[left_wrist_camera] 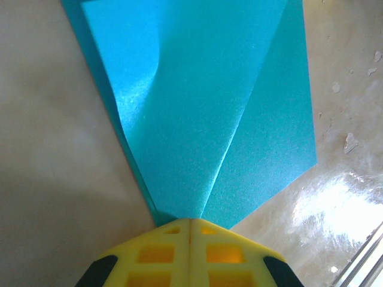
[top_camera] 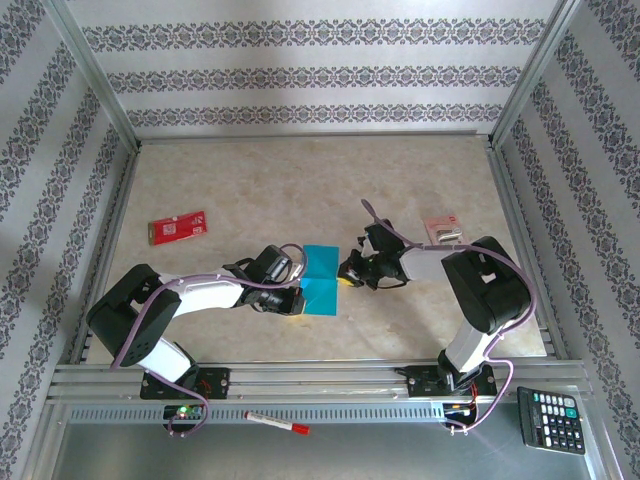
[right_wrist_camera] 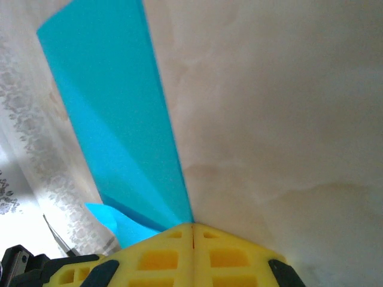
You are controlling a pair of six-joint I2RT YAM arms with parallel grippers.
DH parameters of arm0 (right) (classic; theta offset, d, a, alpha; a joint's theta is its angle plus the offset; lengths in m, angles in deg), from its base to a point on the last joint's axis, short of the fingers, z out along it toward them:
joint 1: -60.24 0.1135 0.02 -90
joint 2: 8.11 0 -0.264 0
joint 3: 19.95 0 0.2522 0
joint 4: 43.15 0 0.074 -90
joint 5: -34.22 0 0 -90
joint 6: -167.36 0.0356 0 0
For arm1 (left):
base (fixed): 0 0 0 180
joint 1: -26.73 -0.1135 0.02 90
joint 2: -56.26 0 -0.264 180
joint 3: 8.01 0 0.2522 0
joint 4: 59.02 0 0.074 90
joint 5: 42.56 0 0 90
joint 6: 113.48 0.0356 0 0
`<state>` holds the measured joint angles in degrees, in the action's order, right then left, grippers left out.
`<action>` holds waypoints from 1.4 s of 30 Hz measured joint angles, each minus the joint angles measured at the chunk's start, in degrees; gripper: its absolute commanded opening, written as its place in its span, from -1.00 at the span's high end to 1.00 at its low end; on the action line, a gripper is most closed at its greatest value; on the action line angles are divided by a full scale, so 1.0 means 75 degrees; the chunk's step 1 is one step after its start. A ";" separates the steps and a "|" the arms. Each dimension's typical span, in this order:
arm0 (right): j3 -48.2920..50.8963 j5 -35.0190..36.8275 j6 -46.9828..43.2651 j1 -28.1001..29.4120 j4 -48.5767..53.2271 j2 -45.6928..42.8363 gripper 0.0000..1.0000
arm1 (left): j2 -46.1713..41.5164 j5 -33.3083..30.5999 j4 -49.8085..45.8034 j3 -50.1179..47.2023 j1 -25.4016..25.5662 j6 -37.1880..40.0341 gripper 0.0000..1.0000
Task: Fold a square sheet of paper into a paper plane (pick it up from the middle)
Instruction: Fold the triangle a second time at the center of the table.
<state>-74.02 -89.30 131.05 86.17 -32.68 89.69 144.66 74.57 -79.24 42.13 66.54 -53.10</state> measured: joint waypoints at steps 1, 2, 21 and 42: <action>0.0000 0.0085 -0.0047 -0.0041 0.0058 -0.0055 1.00 | 0.0000 0.0000 -0.0003 0.0003 0.0000 0.0000 1.00; -0.0003 0.0227 -0.0105 -0.0073 0.0134 -0.0137 1.00 | 0.0000 0.0000 -0.0003 0.0003 0.0000 0.0000 1.00; -0.0160 0.0793 -0.0356 0.1355 -0.0609 0.0172 1.00 | 0.0029 0.0006 -0.0096 0.0085 0.0000 0.0003 1.00; 0.0321 0.0332 -0.0323 0.1166 -0.1714 0.0262 1.00 | 0.0527 0.1005 0.0586 0.0833 -0.0122 -0.0959 1.00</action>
<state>-71.62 -86.81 128.63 94.91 -45.53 91.65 148.62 82.11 -74.84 48.38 65.62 -60.29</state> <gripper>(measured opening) 0.040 0.049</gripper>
